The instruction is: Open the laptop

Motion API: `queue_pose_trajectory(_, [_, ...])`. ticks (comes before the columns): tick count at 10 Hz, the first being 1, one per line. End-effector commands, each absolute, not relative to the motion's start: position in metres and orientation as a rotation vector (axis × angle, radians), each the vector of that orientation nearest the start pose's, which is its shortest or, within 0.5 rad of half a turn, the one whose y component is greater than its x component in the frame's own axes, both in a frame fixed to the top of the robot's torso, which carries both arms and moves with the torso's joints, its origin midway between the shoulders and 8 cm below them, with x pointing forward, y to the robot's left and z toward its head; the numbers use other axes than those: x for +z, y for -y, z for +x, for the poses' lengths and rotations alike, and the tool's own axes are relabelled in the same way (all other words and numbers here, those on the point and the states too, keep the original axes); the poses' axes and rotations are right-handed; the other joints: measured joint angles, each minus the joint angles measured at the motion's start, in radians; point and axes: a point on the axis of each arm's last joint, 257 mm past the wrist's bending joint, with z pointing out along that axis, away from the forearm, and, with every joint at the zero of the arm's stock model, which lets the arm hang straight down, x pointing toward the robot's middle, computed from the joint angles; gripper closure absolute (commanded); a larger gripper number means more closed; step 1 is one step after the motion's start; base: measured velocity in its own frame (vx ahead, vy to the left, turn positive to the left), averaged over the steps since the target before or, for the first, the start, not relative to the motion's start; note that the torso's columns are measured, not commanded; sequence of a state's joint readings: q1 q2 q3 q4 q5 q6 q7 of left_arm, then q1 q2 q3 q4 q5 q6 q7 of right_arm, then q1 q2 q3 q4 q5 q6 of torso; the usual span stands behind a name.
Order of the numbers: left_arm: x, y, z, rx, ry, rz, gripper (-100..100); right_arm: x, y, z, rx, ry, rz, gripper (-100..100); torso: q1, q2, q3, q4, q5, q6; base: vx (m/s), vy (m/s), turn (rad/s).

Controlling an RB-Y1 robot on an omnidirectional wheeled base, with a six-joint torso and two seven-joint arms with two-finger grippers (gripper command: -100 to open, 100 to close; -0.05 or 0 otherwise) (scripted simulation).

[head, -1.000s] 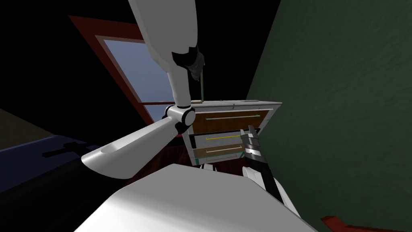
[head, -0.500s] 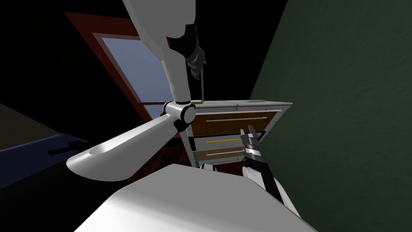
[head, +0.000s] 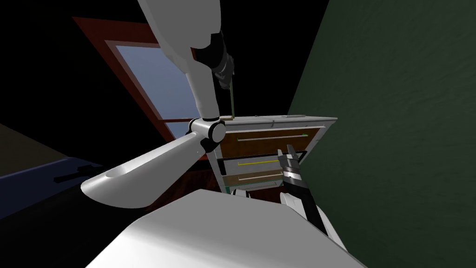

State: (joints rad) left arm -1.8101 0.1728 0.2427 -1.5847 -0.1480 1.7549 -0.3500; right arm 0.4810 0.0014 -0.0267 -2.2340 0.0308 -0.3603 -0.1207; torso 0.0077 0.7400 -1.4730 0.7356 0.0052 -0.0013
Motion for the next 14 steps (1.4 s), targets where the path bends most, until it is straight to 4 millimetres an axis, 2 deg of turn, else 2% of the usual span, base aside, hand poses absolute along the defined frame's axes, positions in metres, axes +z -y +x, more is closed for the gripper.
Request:
queue_pose_trajectory(1, [0.403, -0.11, 0.507, -1.014, -1.379, -0.875, 100, -0.018, 0.291, 0.374, 1.327, -0.7, 0.83, 0, 0.002, 0.0, 0.001, -0.001, 0.001, 0.0, -0.076, 0.036, 0.0])
queue_pose_trajectory(6, [0.395, -0.141, 0.527, -1.167, -1.26, -0.994, 100, -0.018, 0.291, 0.374, 1.327, -0.7, 0.83, 0, -0.004, -0.006, -0.005, -0.002, -0.003, 0.001, -0.069, 0.03, 0.004])
queue_pose_trajectory(7, [0.398, -0.136, 0.524, -1.149, -1.272, -0.972, 100, -0.018, 0.291, 0.374, 1.327, -0.7, 0.83, 0, -0.005, -0.008, -0.006, -0.002, -0.003, 0.001, -0.035, 0.015, 0.006])
queue_pose_trajectory(10, [0.38, -0.155, 0.549, -1.249, -1.211, -1.056, 100, -0.018, 0.291, 0.374, 1.327, -0.7, 0.83, 0, -0.012, -0.006, -0.006, -0.001, -0.007, 0.004, -0.052, 0.004, 0.012])
queue_pose_trajectory(11, [0.383, -0.155, 0.548, -1.253, -1.203, -1.049, 100, -0.018, 0.291, 0.374, 1.327, -0.7, 0.83, 0, -0.013, -0.005, -0.005, 0.0, -0.008, 0.004, -0.051, 0.003, -0.008])
queue_pose_trajectory(13, [0.369, -0.168, 0.564, -1.313, -1.161, -1.104, 100, -0.018, 0.291, 0.374, 1.327, -0.7, 0.83, 0, -0.01, -0.002, -0.003, 0.003, -0.006, 0.002, -0.048, 0.0, -0.002])
queue_pose_trajectory(14, [0.372, -0.168, 0.563, -1.317, -1.153, -1.098, 100, -0.018, 0.291, 0.374, 1.327, -0.7, 0.83, 0, -0.007, 0.0, -0.002, 0.004, -0.005, 0.001, -0.038, -0.002, 0.002])
